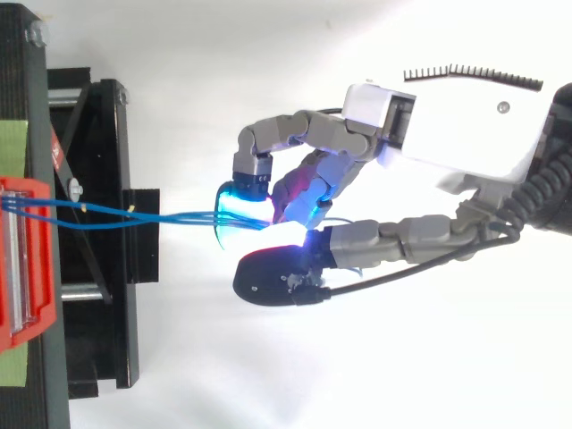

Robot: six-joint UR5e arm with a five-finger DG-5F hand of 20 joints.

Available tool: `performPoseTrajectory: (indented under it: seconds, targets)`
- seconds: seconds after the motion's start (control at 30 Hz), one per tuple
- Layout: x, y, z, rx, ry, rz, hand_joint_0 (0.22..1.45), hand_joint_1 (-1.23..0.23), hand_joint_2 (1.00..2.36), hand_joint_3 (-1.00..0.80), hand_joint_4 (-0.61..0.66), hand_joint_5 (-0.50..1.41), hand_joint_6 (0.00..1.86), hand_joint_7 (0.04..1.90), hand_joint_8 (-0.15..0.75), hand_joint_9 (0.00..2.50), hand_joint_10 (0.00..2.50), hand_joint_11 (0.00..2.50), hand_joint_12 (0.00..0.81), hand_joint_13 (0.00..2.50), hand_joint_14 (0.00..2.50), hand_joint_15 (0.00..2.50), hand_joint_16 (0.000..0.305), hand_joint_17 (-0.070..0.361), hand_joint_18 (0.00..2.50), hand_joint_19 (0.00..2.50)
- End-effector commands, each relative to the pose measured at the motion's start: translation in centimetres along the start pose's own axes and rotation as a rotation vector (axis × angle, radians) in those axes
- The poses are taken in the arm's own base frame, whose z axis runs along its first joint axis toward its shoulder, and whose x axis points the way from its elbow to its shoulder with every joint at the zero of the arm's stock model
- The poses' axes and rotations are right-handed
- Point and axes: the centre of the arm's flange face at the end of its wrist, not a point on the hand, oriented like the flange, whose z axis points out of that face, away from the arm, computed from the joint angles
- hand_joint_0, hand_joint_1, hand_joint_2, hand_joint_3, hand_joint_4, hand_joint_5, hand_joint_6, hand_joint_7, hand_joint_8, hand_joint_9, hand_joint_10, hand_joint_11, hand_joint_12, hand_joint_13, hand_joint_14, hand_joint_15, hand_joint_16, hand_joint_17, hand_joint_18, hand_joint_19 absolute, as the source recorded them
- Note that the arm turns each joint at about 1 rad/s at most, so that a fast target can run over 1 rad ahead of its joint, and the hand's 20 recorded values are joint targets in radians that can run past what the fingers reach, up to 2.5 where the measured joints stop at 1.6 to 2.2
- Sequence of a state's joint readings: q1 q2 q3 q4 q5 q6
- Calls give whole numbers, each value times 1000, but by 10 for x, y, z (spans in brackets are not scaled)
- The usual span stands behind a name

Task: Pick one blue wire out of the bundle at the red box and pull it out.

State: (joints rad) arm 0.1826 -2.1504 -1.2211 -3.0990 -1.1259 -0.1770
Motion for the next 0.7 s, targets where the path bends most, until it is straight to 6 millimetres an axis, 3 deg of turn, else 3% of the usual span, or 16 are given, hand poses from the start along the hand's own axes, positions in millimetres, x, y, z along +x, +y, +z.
performPoseTrajectory:
  seconds: [0.0, 0.13, 0.17, 0.37, 0.63, 0.67]
  targets:
    - [0, 0, 0, 1, 0, 0, 583, -491, 1002, -196, 452, -44, 504, 1007, 263, 1153, 18, 439, 416, 768, 18, 401, 75, 169, 561, 567]
    - [0, -1, 0, 3, 0, -1, 568, -450, 1033, -170, 427, -40, 504, 895, 253, 1144, 14, 304, 414, 770, 15, 371, 77, 174, 567, 550]
    - [0, 1, 0, -1, 0, 1, 543, -418, 1157, -190, 421, -38, 503, 868, 250, 1149, 12, 268, 416, 773, 15, 358, 78, 176, 576, 543]
    - [0, 1, 0, -1, 0, 1, 502, -424, 1463, -213, 424, -35, 504, 894, 263, 1146, 12, 284, 421, 765, 16, 353, 79, 177, 569, 541]
    - [0, 1, 0, -1, 0, 1, 519, -500, 1452, -189, 411, -32, 504, 1067, 274, 1163, 16, 378, 421, 771, 15, 378, 77, 173, 568, 554]
    - [0, 0, 0, 0, 0, 1, 527, -523, 1399, -185, 410, -33, 504, 1076, 276, 1163, 16, 379, 421, 772, 16, 384, 77, 173, 572, 548]
